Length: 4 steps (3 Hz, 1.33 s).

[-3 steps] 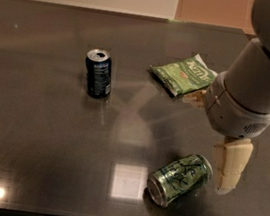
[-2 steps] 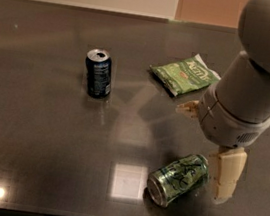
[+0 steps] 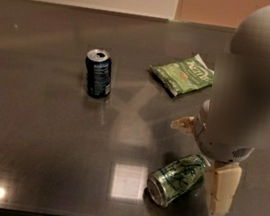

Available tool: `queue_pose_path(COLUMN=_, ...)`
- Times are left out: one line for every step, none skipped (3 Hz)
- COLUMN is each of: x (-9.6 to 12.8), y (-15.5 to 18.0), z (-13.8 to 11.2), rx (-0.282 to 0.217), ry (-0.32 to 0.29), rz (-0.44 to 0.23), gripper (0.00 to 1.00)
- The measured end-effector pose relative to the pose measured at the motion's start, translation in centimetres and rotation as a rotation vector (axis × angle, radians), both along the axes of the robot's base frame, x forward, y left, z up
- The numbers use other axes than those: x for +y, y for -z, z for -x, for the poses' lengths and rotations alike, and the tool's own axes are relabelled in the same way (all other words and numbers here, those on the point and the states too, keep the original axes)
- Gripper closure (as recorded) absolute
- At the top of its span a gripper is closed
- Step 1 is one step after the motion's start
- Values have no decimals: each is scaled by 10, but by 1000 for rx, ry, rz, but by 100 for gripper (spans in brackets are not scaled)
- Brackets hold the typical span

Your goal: Pick green can

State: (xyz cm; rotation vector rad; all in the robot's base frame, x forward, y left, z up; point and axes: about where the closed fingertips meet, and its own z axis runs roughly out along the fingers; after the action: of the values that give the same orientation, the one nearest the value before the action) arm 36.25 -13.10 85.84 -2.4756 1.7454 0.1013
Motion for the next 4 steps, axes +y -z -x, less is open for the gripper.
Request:
queue_pose_path(x=2, y=10, z=9, rx=30, ry=-10, rz=-12, gripper=0)
queue_pose_path(x=5, y=21, z=18, rx=51, ry=-28, rz=-1, gripper=12)
queue_pose_path(x=6, y=24, z=21, rx=68, ry=-26, rz=-2, gripper=31)
queue_pose_path(x=6, y=23, z=24, rx=73, ry=-31, rz=2, gripper=54)
